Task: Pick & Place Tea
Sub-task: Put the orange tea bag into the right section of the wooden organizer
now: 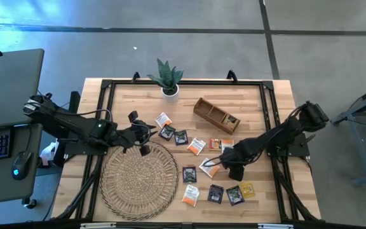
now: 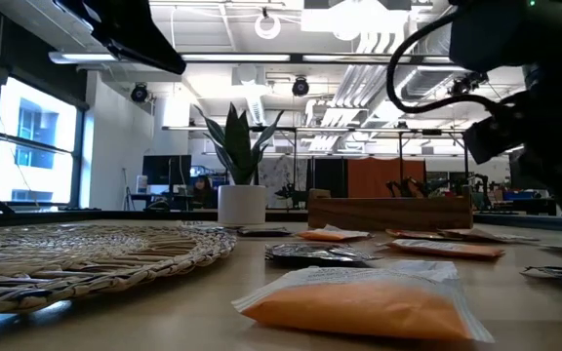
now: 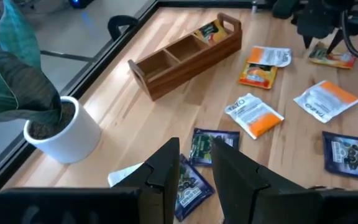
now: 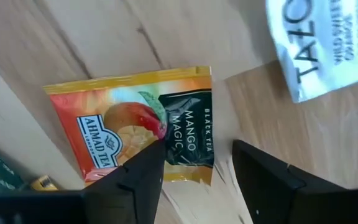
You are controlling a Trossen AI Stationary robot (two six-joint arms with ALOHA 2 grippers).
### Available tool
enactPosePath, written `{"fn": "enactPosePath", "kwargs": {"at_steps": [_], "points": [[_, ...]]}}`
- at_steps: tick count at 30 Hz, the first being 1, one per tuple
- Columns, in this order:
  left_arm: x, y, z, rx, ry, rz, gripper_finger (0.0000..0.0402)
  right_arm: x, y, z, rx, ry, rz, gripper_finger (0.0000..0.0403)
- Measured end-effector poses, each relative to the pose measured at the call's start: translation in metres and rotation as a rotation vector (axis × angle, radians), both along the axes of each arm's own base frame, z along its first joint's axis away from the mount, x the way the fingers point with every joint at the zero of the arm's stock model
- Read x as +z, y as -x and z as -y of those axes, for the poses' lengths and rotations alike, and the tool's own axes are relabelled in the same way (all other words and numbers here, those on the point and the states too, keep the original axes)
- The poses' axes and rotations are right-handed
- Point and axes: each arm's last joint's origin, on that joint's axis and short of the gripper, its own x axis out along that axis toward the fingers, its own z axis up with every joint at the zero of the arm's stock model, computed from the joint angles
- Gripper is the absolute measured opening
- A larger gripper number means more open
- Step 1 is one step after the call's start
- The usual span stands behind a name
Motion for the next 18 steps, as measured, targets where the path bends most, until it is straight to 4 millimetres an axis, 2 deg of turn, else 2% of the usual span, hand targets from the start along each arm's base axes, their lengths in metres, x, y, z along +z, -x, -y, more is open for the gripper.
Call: {"fn": "enactPosePath", "kwargs": {"at_steps": [5,8,12,18], "points": [[-0.001,0.000,0.000,0.001,-0.002,-0.007,0.0091,0.003,0.007,0.003,-0.060,0.084,-0.053,0.0145],[-0.001,0.001,0.000,0.001,-0.007,-0.019,0.0091,0.008,0.008,0.003,-0.040,0.072,0.005,0.0095],[-0.002,0.001,-0.001,0.009,-0.014,-0.020,0.0091,0.018,-0.001,0.004,-0.046,0.036,0.148,0.0017],[-0.002,0.002,-0.001,0.019,-0.023,-0.023,0.0091,0.039,-0.004,0.010,-0.100,0.062,0.283,0.0013]]}}
